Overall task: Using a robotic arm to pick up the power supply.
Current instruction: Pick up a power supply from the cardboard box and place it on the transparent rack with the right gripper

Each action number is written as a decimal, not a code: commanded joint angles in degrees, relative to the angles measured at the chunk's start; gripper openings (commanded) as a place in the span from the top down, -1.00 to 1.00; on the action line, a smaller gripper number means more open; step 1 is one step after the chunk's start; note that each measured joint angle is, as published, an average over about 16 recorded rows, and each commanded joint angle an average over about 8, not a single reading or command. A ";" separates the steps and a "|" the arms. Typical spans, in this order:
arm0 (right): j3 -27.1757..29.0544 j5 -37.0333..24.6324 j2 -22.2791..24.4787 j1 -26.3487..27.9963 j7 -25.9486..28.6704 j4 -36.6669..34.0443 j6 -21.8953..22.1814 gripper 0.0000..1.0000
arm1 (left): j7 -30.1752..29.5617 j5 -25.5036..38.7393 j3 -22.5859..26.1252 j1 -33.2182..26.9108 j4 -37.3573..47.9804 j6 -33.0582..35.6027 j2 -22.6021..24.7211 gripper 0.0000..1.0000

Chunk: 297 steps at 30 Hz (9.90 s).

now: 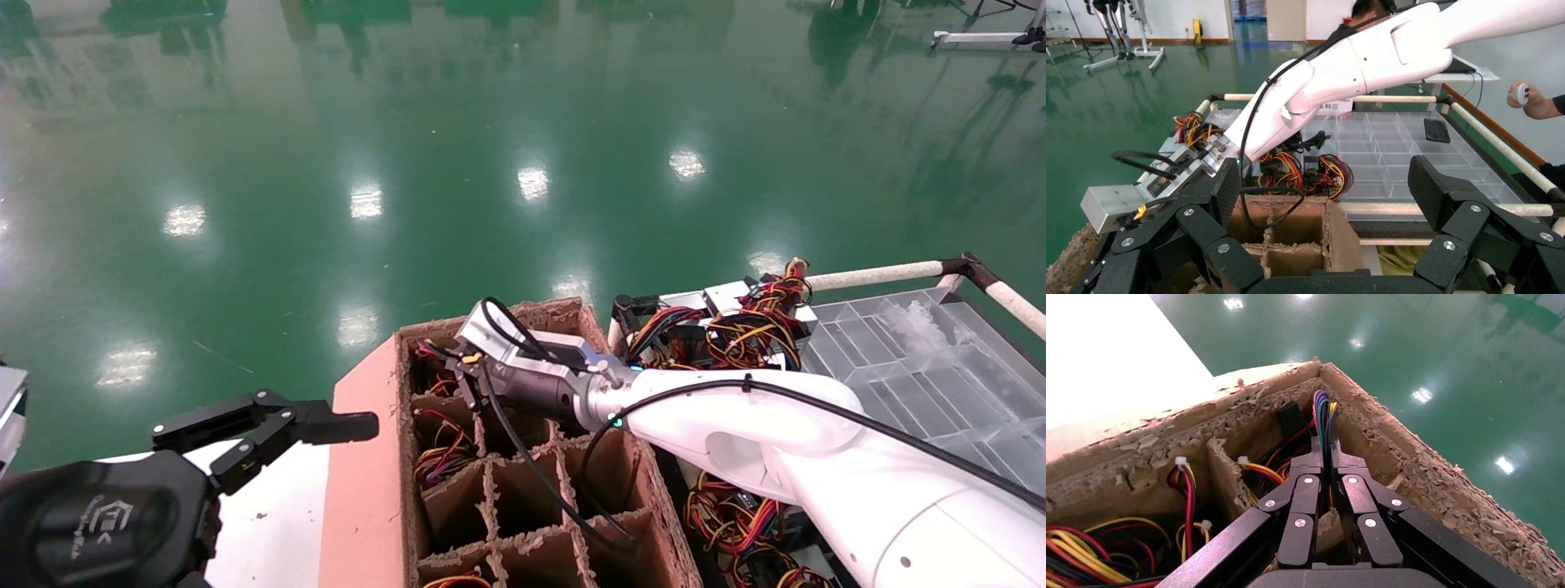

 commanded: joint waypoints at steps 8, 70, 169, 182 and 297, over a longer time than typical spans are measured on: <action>-0.57 4.91 0.11 1.65 2.42 -1.00 -0.58 1.00 | 0.01 -0.01 0.02 0.00 0.00 -0.01 -0.01 -1.00; 0.63 9.20 36.41 32.25 -0.80 -22.90 -39.86 1.00 | 0.07 -0.10 0.15 -0.04 0.00 -0.06 -0.06 -1.00; 27.70 45.64 28.14 -14.52 11.02 -29.43 -35.85 1.00 | 0.17 -0.24 0.35 -0.08 0.00 -0.15 -0.14 -1.00; 31.29 50.63 24.28 -18.28 9.47 -29.41 -35.73 1.00 | 0.19 -0.25 0.37 -0.09 0.00 -0.16 -0.15 -1.00; 3.19 -5.62 30.42 16.85 -75.54 -13.57 -30.60 1.00 | 0.29 -0.40 0.58 -0.14 0.00 -0.24 -0.23 -1.00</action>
